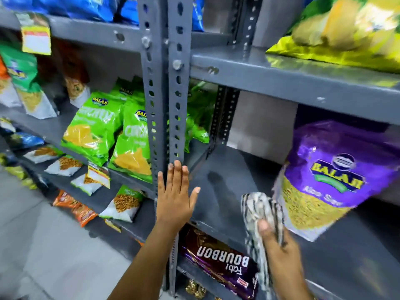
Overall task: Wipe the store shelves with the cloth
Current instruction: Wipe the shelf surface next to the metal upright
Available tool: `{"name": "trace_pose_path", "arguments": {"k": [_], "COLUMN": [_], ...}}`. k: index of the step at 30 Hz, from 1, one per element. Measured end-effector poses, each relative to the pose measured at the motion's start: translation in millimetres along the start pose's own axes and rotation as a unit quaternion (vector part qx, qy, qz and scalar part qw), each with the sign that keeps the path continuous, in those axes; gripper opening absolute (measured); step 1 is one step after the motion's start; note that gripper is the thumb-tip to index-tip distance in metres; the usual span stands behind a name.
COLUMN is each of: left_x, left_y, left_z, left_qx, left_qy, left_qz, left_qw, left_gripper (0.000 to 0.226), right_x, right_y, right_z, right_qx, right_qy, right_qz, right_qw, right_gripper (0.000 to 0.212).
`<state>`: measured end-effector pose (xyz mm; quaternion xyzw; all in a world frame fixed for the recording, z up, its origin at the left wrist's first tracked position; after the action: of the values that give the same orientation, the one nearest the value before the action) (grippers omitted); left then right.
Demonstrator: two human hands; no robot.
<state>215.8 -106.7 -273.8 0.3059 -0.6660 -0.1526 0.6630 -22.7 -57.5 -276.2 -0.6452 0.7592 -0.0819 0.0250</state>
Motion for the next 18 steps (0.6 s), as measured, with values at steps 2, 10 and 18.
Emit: {"name": "trace_pose_path", "arguments": {"k": [2,10,18], "left_x": [0,0,0], "left_y": [-1,-9,-10], "left_z": [1,6,4], "left_qx": [0.0,-0.019,-0.018], "left_qy": [0.0,0.019,0.03], "left_qz": [0.047,0.11,0.1], "left_qw": [0.999,0.994,0.994], "left_gripper": [0.066,0.073,0.072], "right_x": [24,220,285], "right_y": [-18,-64,-74], "right_z": [16,16,123], "right_qx": [-0.023,-0.337,-0.539], "right_qy": [-0.04,0.001,-0.066], "right_qz": [-0.042,0.0,-0.125], "right_qw": [0.998,0.941,0.83], "right_gripper": [0.015,0.045,0.075]}}
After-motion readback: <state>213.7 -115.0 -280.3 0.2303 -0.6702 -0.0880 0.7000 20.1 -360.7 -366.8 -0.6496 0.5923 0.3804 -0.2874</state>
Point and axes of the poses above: each hand's wrist, its own x-axis towards the middle knuckle, its own y-axis out of the back of the hand, z = x × y, the point moved 9 cm from there along x, towards the middle knuckle, and after that the axes turned 14 degrees about x, right-handed, at the moved point
